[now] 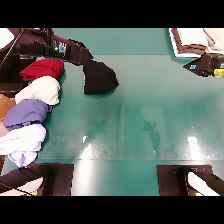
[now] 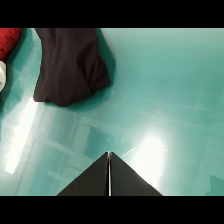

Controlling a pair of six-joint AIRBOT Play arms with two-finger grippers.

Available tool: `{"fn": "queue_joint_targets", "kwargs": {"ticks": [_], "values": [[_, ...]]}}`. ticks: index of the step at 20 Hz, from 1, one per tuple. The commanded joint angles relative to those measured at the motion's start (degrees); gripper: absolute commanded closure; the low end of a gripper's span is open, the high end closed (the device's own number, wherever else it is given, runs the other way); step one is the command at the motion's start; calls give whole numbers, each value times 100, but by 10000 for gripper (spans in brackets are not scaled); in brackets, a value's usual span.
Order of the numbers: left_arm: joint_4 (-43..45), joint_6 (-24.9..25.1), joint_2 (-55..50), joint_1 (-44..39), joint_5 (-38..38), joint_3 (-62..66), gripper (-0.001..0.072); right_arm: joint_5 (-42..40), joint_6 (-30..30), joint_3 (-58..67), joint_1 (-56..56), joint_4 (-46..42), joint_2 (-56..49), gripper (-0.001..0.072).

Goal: Fold the shirts.

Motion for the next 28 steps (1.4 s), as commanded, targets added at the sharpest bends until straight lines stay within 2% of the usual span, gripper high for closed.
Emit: {"fn": "queue_joint_targets", "kwargs": {"ticks": [1,5,6,7,8,12,16,19,22,23,24,25,28], "values": [[0,0,0,4,4,2,680,0,2,7,7,2,4,696],[-7,4,-4,4,531,0,677,-20,2,7,7,9,4,696],[111,94,-37,4,710,2,486,-136,2,7,7,15,7,696],[313,79,-125,4,872,0,191,-164,2,7,7,20,4,696],[557,-52,-249,4,938,0,148,-162,4,7,9,24,4,696],[1342,-498,-1368,7,964,0,147,-140,2,7,7,52,4,695],[1423,-531,-2673,61,1296,2,147,-125,4,7,7,50,4,696],[1329,-649,-3305,66,1655,2,148,-127,2,7,9,52,4,696],[1198,-649,-3464,66,1784,4,150,-129,2,7,9,52,4,696],[1198,-647,-3458,66,1759,33,280,-131,2,7,7,52,4,696],[1207,-643,-3458,66,1652,109,507,-133,4,7,7,55,4,696],[1213,-636,-3458,66,1508,223,677,-131,4,7,7,57,7,696],[1486,-601,-3375,66,861,1019,681,-146,9,39,7,61,13,696]]}}
